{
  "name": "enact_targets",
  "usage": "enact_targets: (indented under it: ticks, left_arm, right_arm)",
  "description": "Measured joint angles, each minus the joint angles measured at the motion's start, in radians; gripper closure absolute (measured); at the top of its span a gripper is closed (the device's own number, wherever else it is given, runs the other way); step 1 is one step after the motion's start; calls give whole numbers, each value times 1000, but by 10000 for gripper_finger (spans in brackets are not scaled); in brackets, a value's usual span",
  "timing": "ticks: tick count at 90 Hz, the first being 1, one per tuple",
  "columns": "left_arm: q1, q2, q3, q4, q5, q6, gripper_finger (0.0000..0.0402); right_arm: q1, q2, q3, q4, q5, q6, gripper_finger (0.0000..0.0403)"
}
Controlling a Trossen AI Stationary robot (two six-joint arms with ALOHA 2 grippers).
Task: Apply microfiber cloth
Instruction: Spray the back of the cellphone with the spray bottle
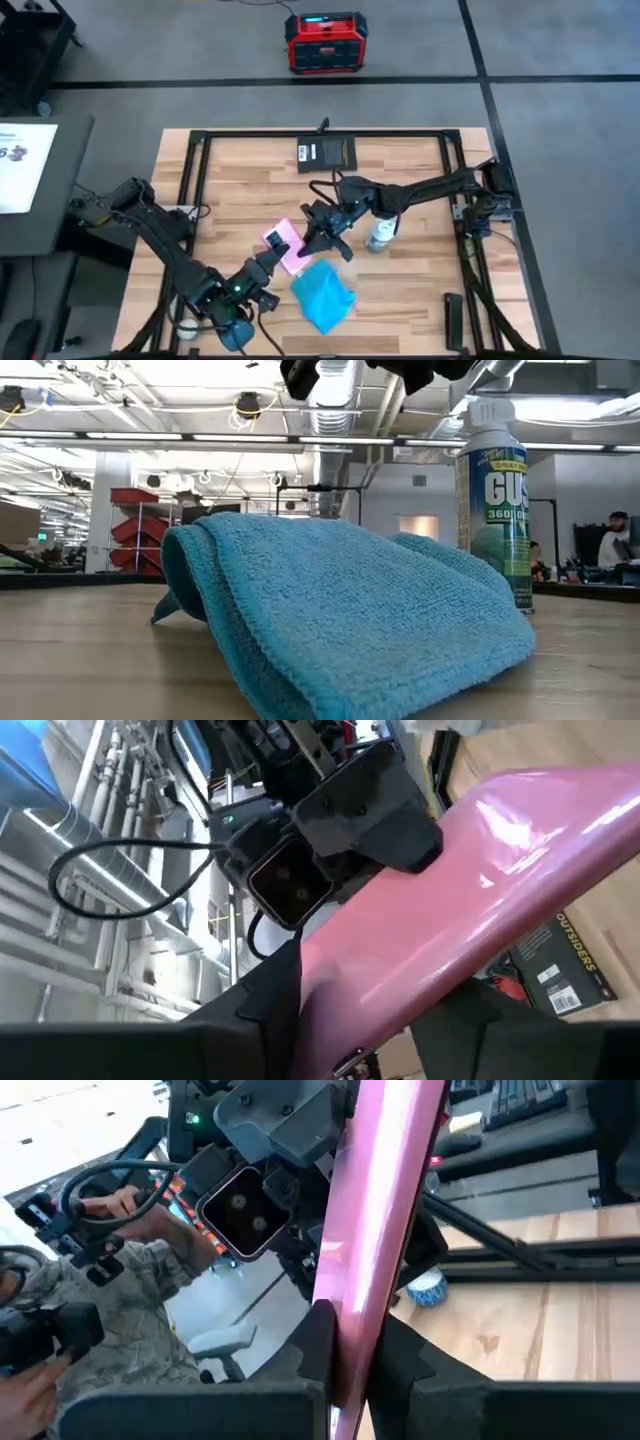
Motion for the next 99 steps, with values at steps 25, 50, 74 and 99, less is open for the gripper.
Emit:
enact_targets:
  ticks: [25, 50, 74, 99]
  left_arm:
    - [-2, 0, 38, -20, 2, -64, 264]
    - [-14, -32, 37, -71, 11, -167, 252]
    - [-22, -62, 37, -193, 10, -333, 238]
    - [-41, -78, 53, -217, -40, -557, 238]
  right_arm:
    - [-3, -1, 0, -6, -1, -6, 387]
    - [-12, 2, 0, -5, -2, -9, 386]
    - [-15, -41, -2, -59, 40, -52, 385]
    - [-18, -65, -11, -159, 139, -196, 393]
